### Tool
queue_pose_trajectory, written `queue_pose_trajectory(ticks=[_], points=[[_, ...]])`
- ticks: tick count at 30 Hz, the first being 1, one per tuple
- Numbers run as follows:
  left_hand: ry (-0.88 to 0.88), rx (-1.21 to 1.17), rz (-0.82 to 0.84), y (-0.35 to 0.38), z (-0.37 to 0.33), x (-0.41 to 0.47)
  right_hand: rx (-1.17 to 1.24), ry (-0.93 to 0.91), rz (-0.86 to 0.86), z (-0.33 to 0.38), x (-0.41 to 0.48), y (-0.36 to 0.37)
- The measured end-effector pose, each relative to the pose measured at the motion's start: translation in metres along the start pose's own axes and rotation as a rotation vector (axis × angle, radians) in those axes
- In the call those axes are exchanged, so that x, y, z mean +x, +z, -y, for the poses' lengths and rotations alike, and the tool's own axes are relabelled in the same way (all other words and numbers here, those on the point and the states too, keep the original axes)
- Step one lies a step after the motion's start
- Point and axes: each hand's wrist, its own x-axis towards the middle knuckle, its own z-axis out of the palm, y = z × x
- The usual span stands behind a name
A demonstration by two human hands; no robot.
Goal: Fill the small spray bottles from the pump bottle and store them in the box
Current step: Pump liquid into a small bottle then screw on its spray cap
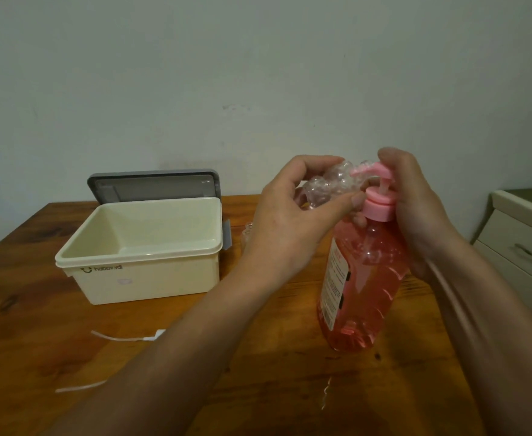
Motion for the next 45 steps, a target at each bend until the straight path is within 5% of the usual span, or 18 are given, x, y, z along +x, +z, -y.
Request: queue_pose_trajectory(ticks=[45], points=[[-0.026, -0.042, -0.006, 0.0014, 0.0056, -0.0035, 0.021, -0.034, 0.009, 0.0016, -0.0015, 0.0004]])
